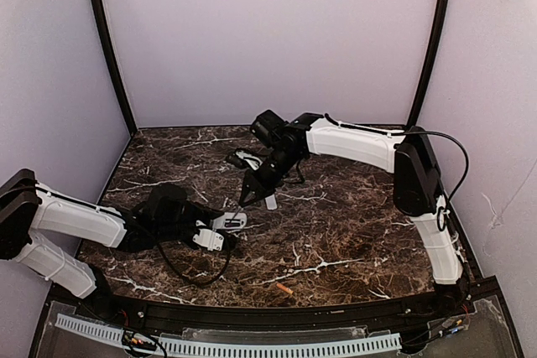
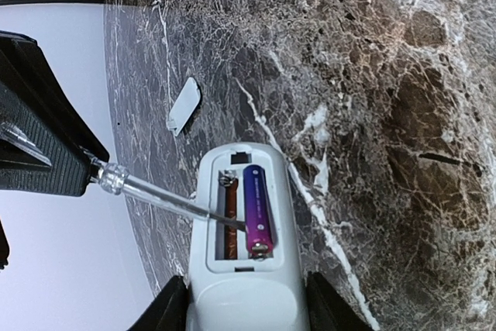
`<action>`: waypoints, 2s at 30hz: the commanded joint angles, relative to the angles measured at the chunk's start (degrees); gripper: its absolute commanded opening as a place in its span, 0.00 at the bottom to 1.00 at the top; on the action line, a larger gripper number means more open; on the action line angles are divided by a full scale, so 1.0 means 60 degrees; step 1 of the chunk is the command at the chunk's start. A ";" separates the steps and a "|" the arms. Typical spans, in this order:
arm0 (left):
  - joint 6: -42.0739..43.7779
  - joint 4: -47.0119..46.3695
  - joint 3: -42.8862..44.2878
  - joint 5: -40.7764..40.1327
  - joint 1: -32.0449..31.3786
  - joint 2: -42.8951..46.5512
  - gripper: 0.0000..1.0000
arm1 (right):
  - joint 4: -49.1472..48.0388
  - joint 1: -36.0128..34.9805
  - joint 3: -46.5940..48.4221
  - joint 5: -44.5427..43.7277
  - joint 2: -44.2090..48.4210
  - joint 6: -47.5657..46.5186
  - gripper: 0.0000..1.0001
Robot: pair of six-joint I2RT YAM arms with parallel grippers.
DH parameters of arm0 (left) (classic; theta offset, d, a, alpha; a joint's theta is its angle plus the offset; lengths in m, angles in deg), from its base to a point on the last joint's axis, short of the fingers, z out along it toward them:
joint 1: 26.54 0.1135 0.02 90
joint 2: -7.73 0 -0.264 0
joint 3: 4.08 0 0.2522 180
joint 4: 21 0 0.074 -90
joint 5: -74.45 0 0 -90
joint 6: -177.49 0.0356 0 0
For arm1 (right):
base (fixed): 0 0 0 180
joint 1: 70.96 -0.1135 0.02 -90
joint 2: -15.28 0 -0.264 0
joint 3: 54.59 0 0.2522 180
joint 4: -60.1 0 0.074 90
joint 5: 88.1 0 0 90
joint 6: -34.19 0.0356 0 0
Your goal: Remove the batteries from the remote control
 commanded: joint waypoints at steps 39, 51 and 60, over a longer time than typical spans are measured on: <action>-0.0779 0.0806 0.0706 0.1388 -0.0296 0.0197 0.00 | 0.0680 -0.0230 -0.0835 -0.0380 0.0327 -0.3408 0.00; -0.1250 0.1268 0.0923 0.1820 -0.0144 0.0220 0.00 | 0.0389 -0.0414 -0.0818 -0.0419 0.0106 -0.3916 0.00; 0.0422 -0.0646 0.0249 -0.0117 -0.0218 0.0159 0.00 | 0.1416 -0.0026 0.0817 0.0479 -0.0946 -0.1586 0.00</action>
